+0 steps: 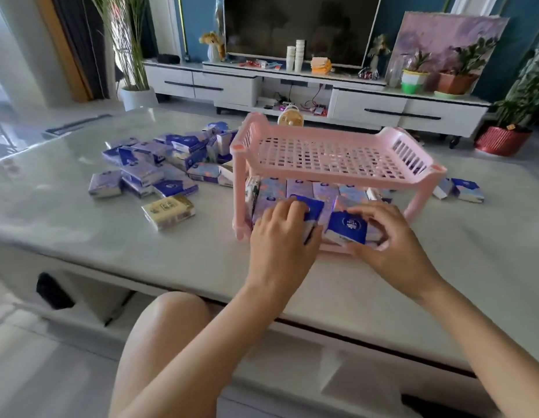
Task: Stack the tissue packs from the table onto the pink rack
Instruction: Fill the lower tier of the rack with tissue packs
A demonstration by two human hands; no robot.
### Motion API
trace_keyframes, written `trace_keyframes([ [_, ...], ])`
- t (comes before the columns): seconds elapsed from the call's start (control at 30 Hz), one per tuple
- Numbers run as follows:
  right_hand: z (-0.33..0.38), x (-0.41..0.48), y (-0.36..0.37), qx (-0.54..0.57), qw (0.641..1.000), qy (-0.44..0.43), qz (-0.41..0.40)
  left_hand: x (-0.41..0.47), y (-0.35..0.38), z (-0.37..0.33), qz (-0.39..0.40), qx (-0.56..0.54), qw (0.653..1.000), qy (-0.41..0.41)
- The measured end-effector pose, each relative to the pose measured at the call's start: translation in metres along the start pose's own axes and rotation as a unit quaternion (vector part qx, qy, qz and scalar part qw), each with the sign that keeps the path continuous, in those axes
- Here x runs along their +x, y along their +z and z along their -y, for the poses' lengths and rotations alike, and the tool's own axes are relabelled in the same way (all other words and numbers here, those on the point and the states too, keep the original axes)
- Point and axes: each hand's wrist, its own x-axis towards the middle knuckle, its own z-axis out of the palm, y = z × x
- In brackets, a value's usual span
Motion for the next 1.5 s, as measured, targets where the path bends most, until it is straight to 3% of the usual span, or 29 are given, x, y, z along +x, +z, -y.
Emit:
trace_keyframes([
  [0.13,-0.007,0.037,0.007,-0.053,0.999,-0.004,0.011,0.038,0.021,0.003,0.019,0.088,0.995,-0.031],
  [0.23,-0.012,0.052,0.016,-0.132,0.99,0.002,0.055,0.047,0.029,0.006,0.154,0.15,0.974,-0.072],
  [0.3,-0.015,0.055,0.021,-0.165,0.982,-0.017,0.094,0.037,0.031,0.016,0.174,0.189,0.964,-0.063],
  [0.47,-0.018,0.053,0.027,-0.221,0.968,-0.011,0.115,-0.002,0.029,0.031,0.018,0.145,0.989,0.017],
  [0.63,-0.019,0.062,0.037,-0.231,0.968,-0.01,0.095,-0.003,0.039,0.027,0.124,0.231,0.965,-0.016],
  [0.77,-0.018,0.071,0.042,-0.235,0.967,-0.017,0.098,0.012,0.036,0.024,0.169,0.172,0.969,-0.043],
  [0.97,-0.017,0.087,0.05,-0.228,0.97,0.005,0.085,0.029,0.038,0.038,0.205,0.206,0.957,-0.02],
  [1.1,-0.016,0.095,0.053,-0.223,0.972,0.025,0.073,0.035,0.034,0.046,0.19,0.153,0.968,-0.056],
  [1.27,-0.019,0.101,0.056,-0.215,0.972,0.044,0.08,0.035,0.039,0.043,0.225,0.207,0.949,-0.079],
  [1.5,-0.019,0.101,0.059,-0.206,0.973,0.025,0.097,0.036,0.04,0.046,0.201,0.193,0.959,-0.049],
])
